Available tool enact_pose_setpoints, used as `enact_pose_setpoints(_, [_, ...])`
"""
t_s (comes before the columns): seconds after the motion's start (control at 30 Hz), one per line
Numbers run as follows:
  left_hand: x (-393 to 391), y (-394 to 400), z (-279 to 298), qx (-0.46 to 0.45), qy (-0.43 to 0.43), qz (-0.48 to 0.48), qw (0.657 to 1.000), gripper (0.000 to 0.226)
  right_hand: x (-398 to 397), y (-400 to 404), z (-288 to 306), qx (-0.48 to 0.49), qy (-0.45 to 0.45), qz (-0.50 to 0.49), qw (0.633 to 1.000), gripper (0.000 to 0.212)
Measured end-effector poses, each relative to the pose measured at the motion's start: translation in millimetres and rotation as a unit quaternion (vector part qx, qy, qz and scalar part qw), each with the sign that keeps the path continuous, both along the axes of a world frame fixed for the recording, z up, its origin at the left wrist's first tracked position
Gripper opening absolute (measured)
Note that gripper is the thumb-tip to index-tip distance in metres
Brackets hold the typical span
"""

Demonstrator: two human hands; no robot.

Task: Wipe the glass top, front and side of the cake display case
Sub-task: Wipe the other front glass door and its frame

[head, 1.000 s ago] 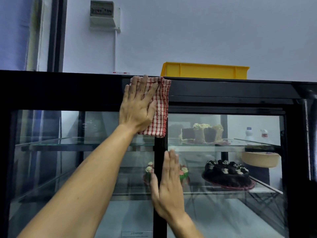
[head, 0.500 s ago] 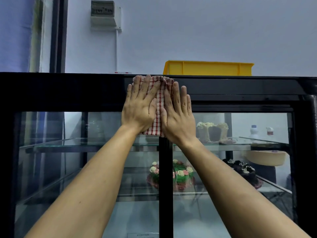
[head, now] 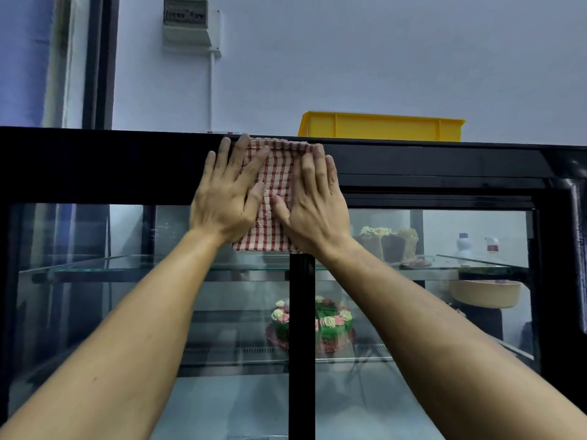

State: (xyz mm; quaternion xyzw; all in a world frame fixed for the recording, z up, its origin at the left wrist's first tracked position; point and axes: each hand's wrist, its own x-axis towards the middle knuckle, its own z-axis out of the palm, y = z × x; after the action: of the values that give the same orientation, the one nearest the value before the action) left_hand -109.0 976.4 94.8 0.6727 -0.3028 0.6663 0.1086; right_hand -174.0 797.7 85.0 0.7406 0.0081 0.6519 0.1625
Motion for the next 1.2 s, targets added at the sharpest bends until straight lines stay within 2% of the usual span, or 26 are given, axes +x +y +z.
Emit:
enact_pose_setpoints(0.17, [0.4, 3.2, -2.3, -0.019, -0.016, -0.028, 0.999, 0.063, 1.3, 9.5, 0.9, 0.031, -0.001, 0.102, 0.994, 0.083])
enact_pose_setpoints(0.37, [-1.4, 4.7, -3.3, -0.059, -0.001, -0.079, 0.995, 0.065, -7.8, 7.4, -0.1, -0.004, 0.023, 0.092, 0.995, 0.074])
enact_pose_setpoints(0.53, [-0.2, 4.1, -3.9, -0.066, -0.015, -0.087, 0.994, 0.061, -3.1, 28.4, -1.1, 0.013, -0.026, 0.059, 0.998, 0.07])
enact_pose_setpoints(0.7, [0.8, 3.6, -4.8, -0.076, -0.02, -0.085, 0.993, 0.059, 8.1, 48.2, 3.0, 0.092, 0.009, 0.152, 0.984, 0.07])
enact_pose_setpoints(0.83, [0.3, 4.0, -4.9, -0.086, -0.005, -0.094, 0.992, 0.062, 19.8, 39.1, -6.7, 0.089, 0.026, 0.16, 0.983, 0.071])
enact_pose_setpoints(0.93, [1.9, 4.3, -4.9, -0.084, 0.003, -0.089, 0.992, 0.06, 24.0, 22.1, -0.7, 0.079, -0.006, 0.134, 0.988, 0.073])
enact_pose_setpoints(1.07, [2.9, 3.7, -4.8, -0.072, 0.014, -0.049, 0.996, 0.062, 19.9, -9.6, 10.0, 0.144, -0.03, 0.117, 0.982, 0.07])
enact_pose_setpoints(1.2, [3.4, 2.5, -3.1, -0.039, -0.004, 0.005, 0.999, 0.063, 17.6, 12.0, 11.0, 0.15, -0.043, 0.128, 0.979, 0.075])
